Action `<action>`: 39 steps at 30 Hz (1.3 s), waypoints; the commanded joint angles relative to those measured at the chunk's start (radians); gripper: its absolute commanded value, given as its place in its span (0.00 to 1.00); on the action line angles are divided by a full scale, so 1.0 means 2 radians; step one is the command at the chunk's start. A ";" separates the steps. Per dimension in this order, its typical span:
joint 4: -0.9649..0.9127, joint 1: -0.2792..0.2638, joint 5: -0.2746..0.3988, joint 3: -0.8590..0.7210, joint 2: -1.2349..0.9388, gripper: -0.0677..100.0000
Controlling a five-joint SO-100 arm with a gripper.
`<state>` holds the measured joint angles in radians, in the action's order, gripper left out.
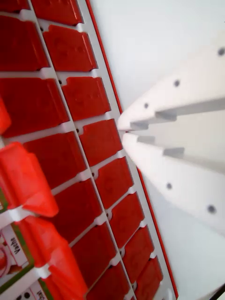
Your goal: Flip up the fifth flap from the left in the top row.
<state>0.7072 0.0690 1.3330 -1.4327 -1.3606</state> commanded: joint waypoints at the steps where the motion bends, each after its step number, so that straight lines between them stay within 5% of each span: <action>1: -0.025 -0.005 -0.005 0.082 0.011 0.00; 30: -0.113 -0.004 -0.088 0.182 0.105 0.00; 39: -0.246 0.009 -0.163 0.193 0.105 0.00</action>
<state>0.3329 0.0844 1.0370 -1.1750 -1.1106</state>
